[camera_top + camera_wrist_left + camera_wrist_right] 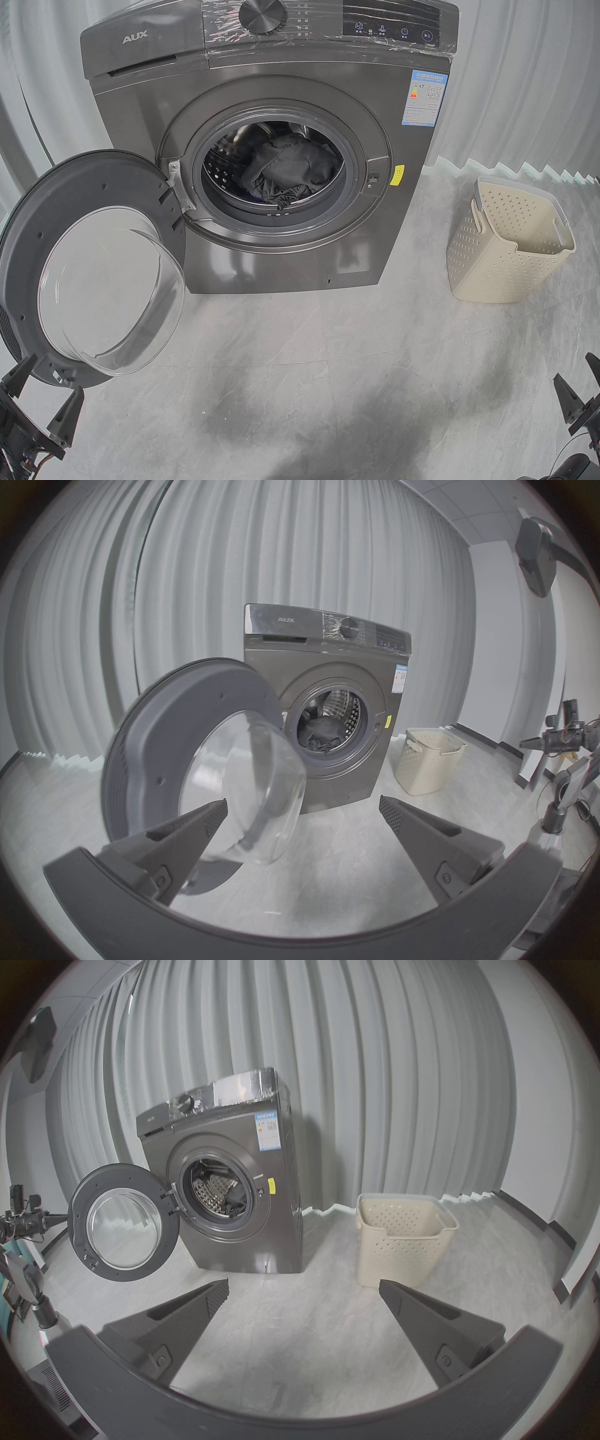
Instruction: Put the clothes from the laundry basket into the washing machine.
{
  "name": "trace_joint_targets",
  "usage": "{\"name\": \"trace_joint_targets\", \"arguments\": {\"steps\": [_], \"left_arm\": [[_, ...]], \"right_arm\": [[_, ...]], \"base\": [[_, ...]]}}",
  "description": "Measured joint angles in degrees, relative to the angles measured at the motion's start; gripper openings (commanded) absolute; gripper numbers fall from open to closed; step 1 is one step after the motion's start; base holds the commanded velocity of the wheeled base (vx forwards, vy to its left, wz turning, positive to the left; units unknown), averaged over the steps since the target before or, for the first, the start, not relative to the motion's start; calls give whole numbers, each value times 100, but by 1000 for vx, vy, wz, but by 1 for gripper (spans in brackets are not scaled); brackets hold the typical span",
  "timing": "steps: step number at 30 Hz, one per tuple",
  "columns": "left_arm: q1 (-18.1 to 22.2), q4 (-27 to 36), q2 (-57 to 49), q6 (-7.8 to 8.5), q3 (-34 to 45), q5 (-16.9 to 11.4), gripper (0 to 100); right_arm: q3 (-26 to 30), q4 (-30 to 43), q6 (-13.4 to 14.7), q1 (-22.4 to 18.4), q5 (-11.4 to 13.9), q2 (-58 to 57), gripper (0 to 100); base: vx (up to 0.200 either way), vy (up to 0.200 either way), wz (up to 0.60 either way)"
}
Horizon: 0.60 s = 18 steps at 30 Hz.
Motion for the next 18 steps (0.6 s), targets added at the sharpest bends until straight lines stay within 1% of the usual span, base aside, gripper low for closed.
{"name": "trace_joint_targets", "arguments": {"steps": [3,7,10,12,14,16,18], "left_arm": [[257,460,-510,-20,85,-12,100],[653,1325,-1261,-102,138,-44,100],[866,1587,-1652,-188,149,-56,100],[970,1688,-1812,-223,149,-41,100],[1062,1927,-1924,-232,152,68,100],[1136,2108,-2004,-221,157,347,100],[1211,2141,-2059,-210,155,610,100]], "right_arm": [[0,463,7,-194,-5,-675,100],[-2,866,-50,-541,12,-1339,100],[-2,1235,-158,-933,69,-1684,100],[-2,1459,-191,-1101,91,-1869,100],[-2,1604,-197,-1180,96,-2007,100],[-2,1702,-156,-1206,74,-2108,100],[-2,1757,-93,-1218,37,-2171,100]], "base": [[0,0,0],[0,0,0],[0,0,0],[0,0,0],[0,0,0],[0,0,0],[0,0,0]]}}
